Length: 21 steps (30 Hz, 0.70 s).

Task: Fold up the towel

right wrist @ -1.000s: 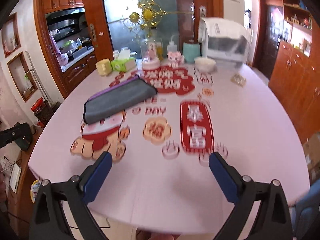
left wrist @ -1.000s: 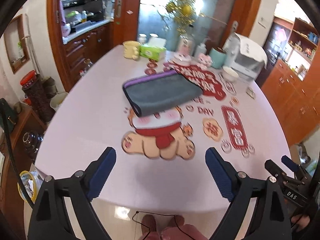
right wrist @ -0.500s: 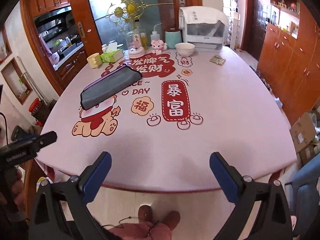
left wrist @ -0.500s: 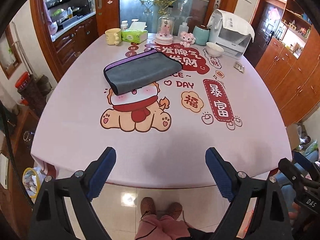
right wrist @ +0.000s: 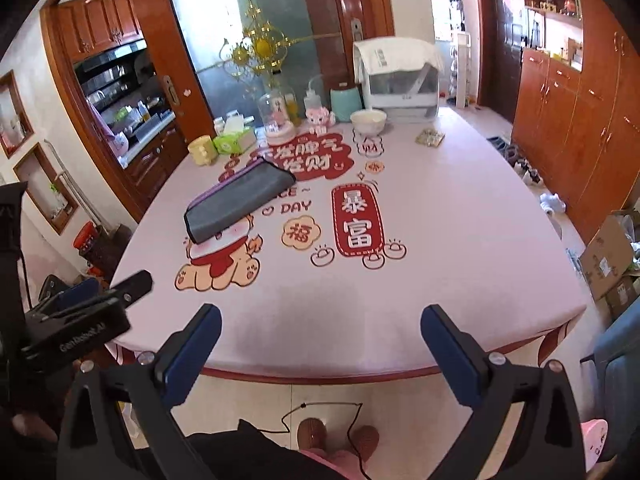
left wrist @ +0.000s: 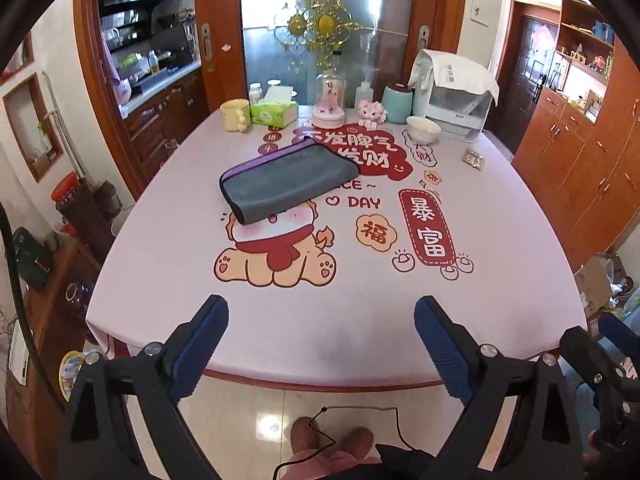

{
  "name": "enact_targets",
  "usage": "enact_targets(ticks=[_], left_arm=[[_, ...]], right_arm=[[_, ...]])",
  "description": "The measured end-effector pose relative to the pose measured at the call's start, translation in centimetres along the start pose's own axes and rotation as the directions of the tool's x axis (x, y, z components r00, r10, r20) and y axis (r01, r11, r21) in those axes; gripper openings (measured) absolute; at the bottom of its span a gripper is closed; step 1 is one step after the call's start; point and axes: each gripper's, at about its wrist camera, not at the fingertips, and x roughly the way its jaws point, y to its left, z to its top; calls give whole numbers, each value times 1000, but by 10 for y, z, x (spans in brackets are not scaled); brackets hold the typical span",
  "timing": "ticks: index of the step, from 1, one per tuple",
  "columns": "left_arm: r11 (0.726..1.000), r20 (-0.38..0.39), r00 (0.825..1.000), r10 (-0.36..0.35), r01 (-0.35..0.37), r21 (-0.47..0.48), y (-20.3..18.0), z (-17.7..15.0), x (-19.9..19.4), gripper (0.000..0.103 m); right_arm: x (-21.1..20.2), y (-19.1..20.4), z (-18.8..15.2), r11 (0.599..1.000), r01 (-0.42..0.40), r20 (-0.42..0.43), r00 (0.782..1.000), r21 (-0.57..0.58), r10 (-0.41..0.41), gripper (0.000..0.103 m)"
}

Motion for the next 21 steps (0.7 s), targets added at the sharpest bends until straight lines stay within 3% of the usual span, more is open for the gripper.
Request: enact_targets(ticks=[3,6,21], left_arm=[[1000,15,1000,1,-1,3,-1,-1,-3,94],[1000,27,1000,0,0,-10,2,1,-3,102],[1000,70,997,31,-31,-3,3,-2,-8,102]], right_arm=[[0,1,0,1000,13,14,1000,0,-13,103],[4,0,-1,1000,14,7,1000,8,-14,103],[10,18,-8,999,-3,-27,1000,-42,2,103]])
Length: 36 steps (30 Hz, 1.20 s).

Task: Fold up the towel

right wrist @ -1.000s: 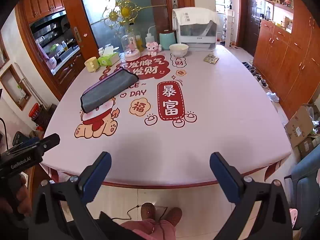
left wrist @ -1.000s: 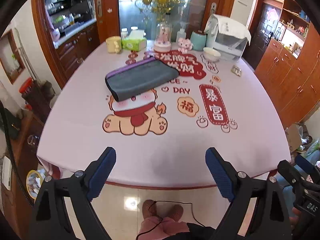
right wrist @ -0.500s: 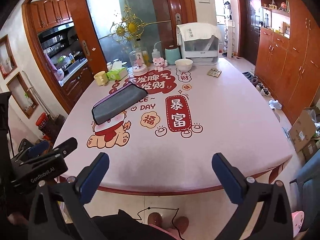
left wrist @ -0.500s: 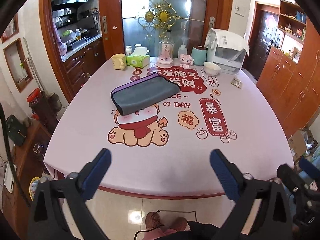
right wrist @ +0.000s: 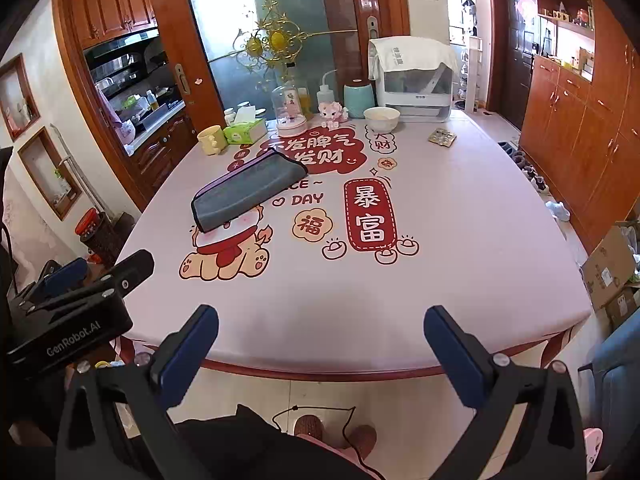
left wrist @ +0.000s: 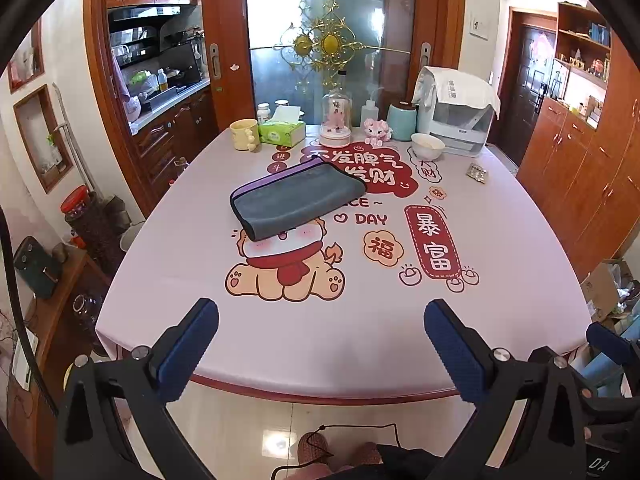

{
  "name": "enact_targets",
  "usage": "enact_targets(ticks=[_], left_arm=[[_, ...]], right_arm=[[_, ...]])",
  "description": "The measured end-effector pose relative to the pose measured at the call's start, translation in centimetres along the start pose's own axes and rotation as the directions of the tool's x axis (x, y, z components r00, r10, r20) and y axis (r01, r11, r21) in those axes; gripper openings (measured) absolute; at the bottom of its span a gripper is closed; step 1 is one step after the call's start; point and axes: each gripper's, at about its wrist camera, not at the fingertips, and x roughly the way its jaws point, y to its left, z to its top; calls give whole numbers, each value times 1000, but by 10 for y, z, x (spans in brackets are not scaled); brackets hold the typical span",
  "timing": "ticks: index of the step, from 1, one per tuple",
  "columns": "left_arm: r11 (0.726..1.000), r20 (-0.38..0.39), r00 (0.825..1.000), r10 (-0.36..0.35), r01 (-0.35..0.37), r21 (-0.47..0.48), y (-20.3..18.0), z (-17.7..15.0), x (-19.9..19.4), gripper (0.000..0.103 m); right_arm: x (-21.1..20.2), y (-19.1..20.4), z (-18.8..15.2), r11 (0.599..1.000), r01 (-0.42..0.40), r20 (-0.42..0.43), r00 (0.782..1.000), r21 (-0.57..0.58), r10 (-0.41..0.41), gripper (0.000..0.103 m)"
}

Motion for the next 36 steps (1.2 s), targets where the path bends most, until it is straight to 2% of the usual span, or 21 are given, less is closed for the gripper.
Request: enact_targets(ticks=[7,36], left_arm=[[1000,0,1000,16,-16,-2,1,-1,0,102],[1000,-2,1000,-4,4,23,-3,-2,0,102]], right_arm=[[1,2,-1,1000,-3,-4,1000,-2,3,103],[5,-2,-4,1000,7,-22,1000,21,-7,103]])
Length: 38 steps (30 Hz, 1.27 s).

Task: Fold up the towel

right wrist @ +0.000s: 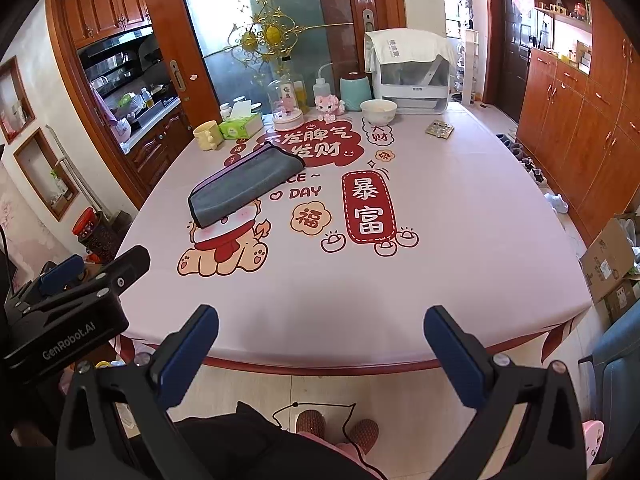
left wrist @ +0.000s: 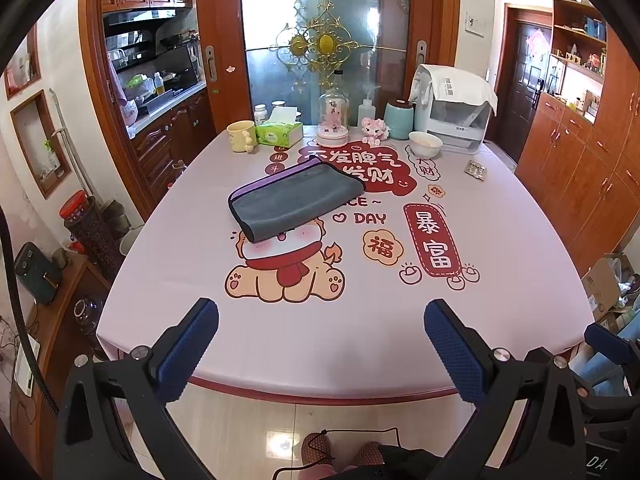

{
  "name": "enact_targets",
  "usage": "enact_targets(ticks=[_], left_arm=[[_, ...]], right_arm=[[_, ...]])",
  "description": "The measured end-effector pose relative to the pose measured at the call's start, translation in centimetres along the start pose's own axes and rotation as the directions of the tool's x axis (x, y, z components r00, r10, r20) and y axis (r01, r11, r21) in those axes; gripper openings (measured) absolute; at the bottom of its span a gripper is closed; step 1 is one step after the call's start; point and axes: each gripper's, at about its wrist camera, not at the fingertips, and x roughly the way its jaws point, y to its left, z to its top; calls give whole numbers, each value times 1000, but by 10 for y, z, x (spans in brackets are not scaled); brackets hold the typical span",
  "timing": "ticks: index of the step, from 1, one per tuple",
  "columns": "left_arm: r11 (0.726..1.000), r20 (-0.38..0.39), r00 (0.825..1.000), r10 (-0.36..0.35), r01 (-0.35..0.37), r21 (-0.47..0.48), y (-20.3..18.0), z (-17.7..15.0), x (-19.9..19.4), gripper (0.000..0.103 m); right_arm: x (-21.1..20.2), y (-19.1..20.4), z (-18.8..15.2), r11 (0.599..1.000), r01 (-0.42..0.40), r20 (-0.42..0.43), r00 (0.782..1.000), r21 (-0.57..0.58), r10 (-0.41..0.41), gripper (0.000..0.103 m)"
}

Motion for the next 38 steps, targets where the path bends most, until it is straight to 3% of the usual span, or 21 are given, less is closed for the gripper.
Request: enact_targets(ticks=[38], left_arm=[[1000,-1,1000,-2,2,3,-2,1,2,102]], right_arm=[[8,-6,1,1000,12,-20,1000,9,-11,103]])
